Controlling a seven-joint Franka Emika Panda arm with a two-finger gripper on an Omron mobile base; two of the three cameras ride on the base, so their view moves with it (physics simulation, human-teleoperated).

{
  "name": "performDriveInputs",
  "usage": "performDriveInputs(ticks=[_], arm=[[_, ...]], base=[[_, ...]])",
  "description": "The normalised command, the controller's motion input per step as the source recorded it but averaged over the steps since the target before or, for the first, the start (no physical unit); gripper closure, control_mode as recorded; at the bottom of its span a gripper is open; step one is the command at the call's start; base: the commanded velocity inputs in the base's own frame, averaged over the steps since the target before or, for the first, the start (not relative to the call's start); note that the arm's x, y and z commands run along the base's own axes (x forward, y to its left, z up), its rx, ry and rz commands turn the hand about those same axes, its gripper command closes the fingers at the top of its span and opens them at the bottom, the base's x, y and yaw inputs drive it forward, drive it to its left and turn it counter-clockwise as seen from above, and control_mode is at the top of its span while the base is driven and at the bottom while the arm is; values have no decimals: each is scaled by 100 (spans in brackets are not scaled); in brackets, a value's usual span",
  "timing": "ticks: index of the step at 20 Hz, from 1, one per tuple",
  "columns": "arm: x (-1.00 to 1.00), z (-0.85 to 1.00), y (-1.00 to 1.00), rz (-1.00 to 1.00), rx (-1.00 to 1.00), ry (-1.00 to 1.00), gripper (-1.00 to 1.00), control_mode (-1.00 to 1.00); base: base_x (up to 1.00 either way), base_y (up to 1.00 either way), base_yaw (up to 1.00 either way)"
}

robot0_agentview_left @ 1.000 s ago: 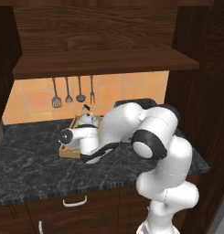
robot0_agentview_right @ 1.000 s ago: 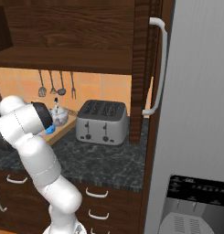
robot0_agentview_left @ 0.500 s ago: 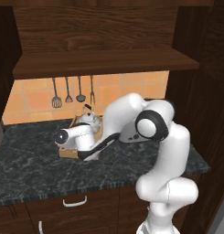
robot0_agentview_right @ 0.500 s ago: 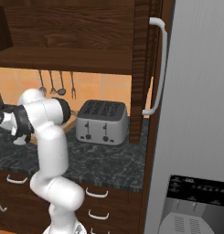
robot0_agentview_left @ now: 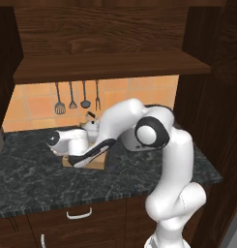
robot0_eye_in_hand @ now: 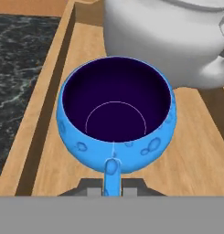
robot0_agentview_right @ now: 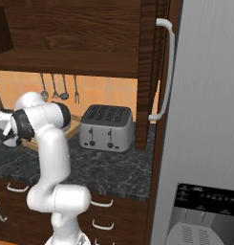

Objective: Pick the kettle from the counter and place it on the tray. Then pick the mug from the cabinet and place it on the tray. Then close the cabinet doors.

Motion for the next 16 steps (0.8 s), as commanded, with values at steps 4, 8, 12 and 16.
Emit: performDriveInputs(ticks=[4,8,12,16], arm=[[-2,0,-1,0,0,7,-100,-100],[0,9,-4,0,0,1,-100,-100],[-21,38,0,0,0,0,-100,-100],[-50,53,0,0,0,-3,-100,-100]], base=[[0,0,0],[0,0,0],[0,0,0],[0,0,0]])
